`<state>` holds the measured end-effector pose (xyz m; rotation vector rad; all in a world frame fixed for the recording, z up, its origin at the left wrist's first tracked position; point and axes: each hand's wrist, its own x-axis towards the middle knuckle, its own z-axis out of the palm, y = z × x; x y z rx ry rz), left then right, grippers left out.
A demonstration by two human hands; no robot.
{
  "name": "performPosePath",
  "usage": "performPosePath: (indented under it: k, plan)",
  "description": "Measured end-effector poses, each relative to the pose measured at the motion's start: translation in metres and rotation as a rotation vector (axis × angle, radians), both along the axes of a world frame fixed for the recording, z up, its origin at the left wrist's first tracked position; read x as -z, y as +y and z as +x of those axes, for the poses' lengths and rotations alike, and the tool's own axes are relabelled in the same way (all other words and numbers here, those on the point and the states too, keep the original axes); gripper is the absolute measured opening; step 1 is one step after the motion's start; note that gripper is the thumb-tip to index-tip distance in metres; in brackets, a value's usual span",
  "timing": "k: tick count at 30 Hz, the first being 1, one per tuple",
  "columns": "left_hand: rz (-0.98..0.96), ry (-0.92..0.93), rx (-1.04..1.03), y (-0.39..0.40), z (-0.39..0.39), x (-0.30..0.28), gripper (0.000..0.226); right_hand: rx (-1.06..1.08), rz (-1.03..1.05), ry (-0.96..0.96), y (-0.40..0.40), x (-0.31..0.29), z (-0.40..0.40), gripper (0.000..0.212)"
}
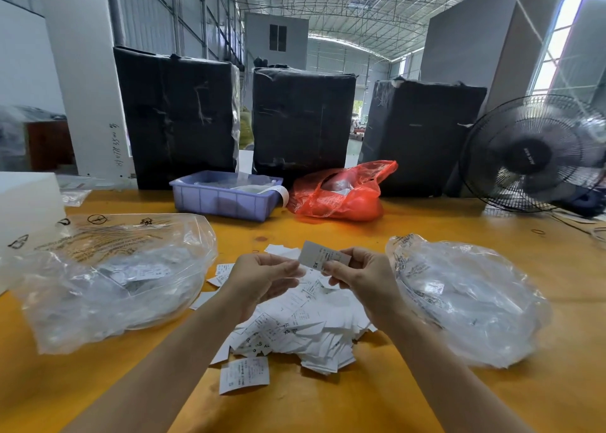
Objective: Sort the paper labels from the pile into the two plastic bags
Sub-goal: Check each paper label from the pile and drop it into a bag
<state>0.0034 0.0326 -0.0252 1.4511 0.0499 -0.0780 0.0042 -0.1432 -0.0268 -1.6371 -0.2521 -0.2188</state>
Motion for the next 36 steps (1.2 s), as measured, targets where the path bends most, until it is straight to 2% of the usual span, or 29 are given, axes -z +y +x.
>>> performPosePath:
  k: [14,18,23,26,31,36]
  plan:
    - [-0.019,-0.003,-0.063,-0.0026,0.0031,0.0000,0.013,-0.157,-0.136,0.095,-0.0003,-0.0004,-0.0016,0.013]
    - [0.029,-0.015,-0.005,-0.0058,-0.0001,0.0006,0.011,-0.152,-0.144,0.059,0.0010,-0.0001,-0.0029,0.015]
    - [-0.043,0.008,-0.029,-0.0084,-0.0005,-0.0005,0.013,-0.131,-0.181,0.040,-0.0019,-0.0018,-0.0029,0.013]
    - [-0.117,0.022,-0.068,-0.0056,0.0009,-0.0013,0.009,-0.088,-0.141,0.044,-0.0043,-0.0035,-0.0021,0.010]
    - [-0.124,0.017,-0.032,-0.0036,0.0010,-0.0008,0.013,0.025,-0.014,-0.005,-0.0070,-0.0064,-0.0012,0.011]
    - [-0.121,0.014,-0.025,-0.0045,0.0009,-0.0003,0.013,0.009,-0.010,-0.036,-0.0040,-0.0066,-0.0031,0.011]
